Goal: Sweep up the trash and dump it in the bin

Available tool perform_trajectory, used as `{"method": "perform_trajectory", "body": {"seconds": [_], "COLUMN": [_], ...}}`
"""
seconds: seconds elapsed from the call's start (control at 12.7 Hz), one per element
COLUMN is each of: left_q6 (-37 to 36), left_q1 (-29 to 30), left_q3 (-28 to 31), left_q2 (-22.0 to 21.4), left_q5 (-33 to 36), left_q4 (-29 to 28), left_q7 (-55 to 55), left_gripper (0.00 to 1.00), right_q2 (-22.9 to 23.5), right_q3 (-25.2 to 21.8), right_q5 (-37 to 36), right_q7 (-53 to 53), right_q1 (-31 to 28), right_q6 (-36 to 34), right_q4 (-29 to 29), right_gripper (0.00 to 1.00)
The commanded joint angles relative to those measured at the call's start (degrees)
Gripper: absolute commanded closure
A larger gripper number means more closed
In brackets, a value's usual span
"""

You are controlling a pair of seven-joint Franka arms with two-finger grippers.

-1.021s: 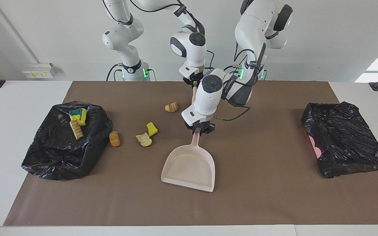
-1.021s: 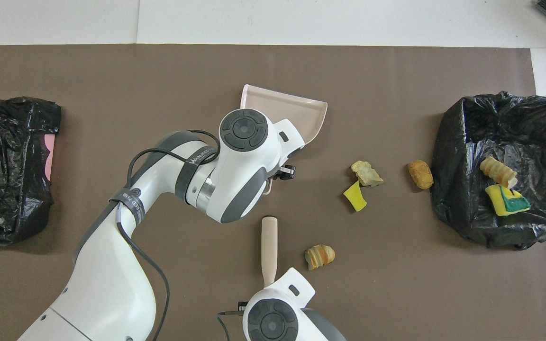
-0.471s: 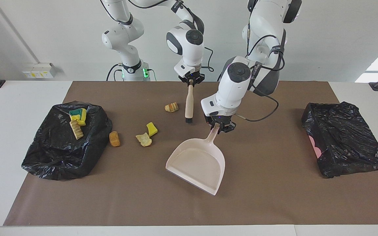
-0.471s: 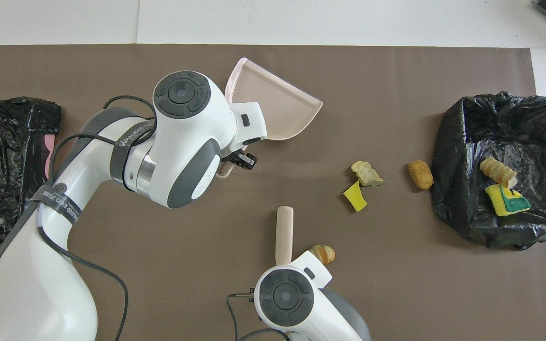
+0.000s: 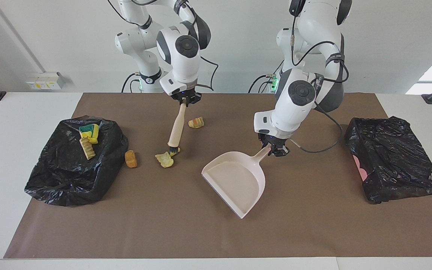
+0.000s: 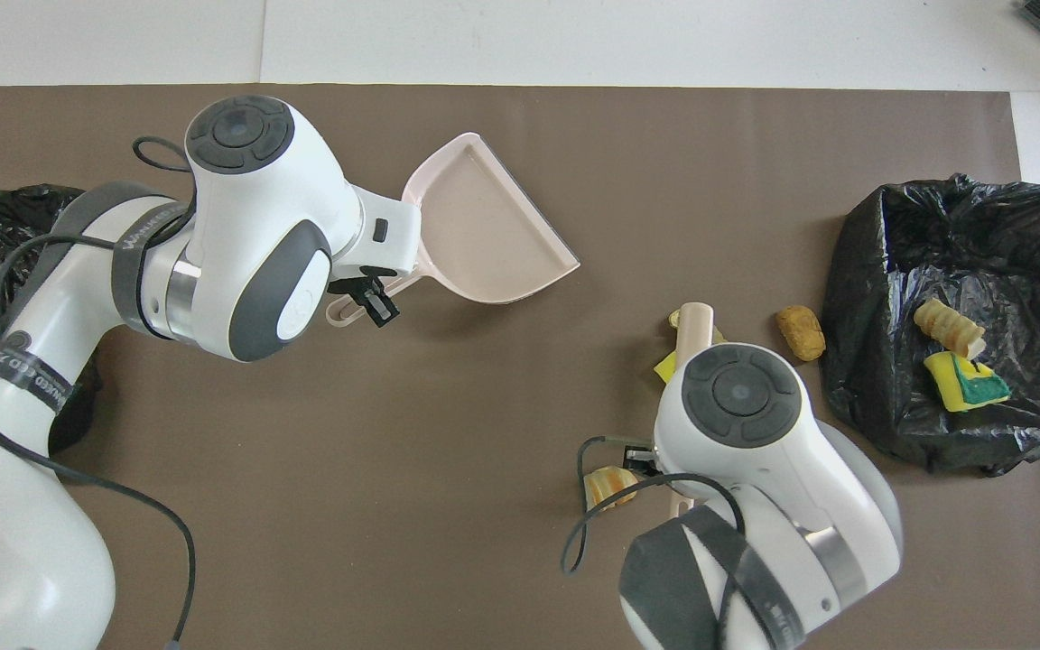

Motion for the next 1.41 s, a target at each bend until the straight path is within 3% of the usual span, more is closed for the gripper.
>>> {"method": "perform_trajectory", "body": {"seconds": [0.0,0.16,0.47,0.71,0.94,1.34], "left_q6": [-2.1,-2.1,3.9,5.1,11.8,10.8], "left_q1": [0.1,-0.1,-2.8,-3.5,-6.0,-6.6], "left_q3": [-0.3,-0.3,-0.4,-0.6,-0.5,-0.5], "left_q2": [-3.5,-5.4,-13.1,-15.7,-18.5,-19.1], "left_q5": [5.7,6.4,6.4,6.3,6.3,6.8], "left_q4": [-3.8,-7.1,-21.4,-26.0,-31.9,-32.3], "left_q7": [13.8,23.2,23.0,17.7,14.5,8.5], "left_gripper": [1.0,1.0,1.0,1.0,1.0,1.0], "right_q2": [0.9,0.1,-2.0,-1.2,1.0,1.5], "right_q3": [0.7,0.7,0.7,0.8,0.9,1.2], "right_q5": [-4.4,-7.5,-10.5,-12.3,-13.3,-10.5], "right_q7": [-3.5,-7.1,-12.6,-13.0,-14.9,-22.1], "right_q1": [-6.8,-12.1,-18.5,-20.6,-20.2,-15.2], "right_q6": [-0.7,0.0,2.4,6.9,9.0,11.3], "right_q4": [-0.2,-3.0,-7.6,-10.1,-11.2,-11.6], "right_gripper": [1.0,1.0,1.0,1.0,1.0,1.0]}}
